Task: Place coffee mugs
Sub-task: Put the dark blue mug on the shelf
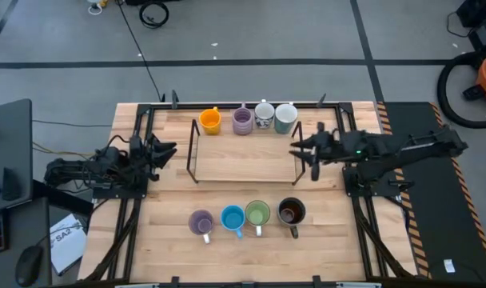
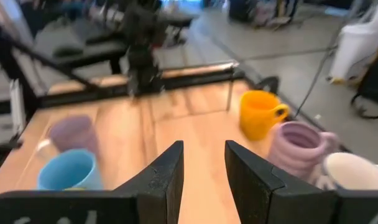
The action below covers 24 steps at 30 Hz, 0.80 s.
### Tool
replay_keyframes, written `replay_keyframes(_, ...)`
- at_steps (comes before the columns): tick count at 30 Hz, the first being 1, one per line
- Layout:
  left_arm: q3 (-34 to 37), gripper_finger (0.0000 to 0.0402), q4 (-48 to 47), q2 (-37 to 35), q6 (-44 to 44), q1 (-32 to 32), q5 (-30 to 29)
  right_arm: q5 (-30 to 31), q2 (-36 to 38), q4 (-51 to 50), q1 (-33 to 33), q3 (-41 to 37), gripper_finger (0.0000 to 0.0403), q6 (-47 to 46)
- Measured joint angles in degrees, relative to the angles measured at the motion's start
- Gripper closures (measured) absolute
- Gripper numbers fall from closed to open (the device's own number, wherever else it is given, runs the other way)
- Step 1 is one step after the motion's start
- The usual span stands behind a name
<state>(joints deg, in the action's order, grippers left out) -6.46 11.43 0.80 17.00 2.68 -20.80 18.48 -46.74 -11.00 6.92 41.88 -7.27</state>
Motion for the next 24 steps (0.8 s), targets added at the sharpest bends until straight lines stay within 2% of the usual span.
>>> replay_keyframes(5, -5.02, 0.0274, -8.07, 0.01, 0.36, 0.00, 0.00, -2.93, -8.62, -4.57, 0.00, 6.09, 0.0279, -0.02)
replay_keyframes(12, -9.83, 0.0276, -15.76, 1.43, 1.44, 0.00, 0.00, -8.93, -16.74, -10.30, 0.00, 12.29, 0.0279, -0.06)
replay_keyframes(20, -17.40, 0.0276, -16.45, 13.66, -5.50, 0.00, 0.01, -13.74, -24.49, -23.29, 0.94, 19.60, 0.0279, -0.28)
replay_keyframes(24, -20.84, 0.0276, -16.34, 20.07, -6.11, 0.00, -0.02, -15.83, -28.99, -30.15, 2.35, 23.30, 0.0277, 0.88)
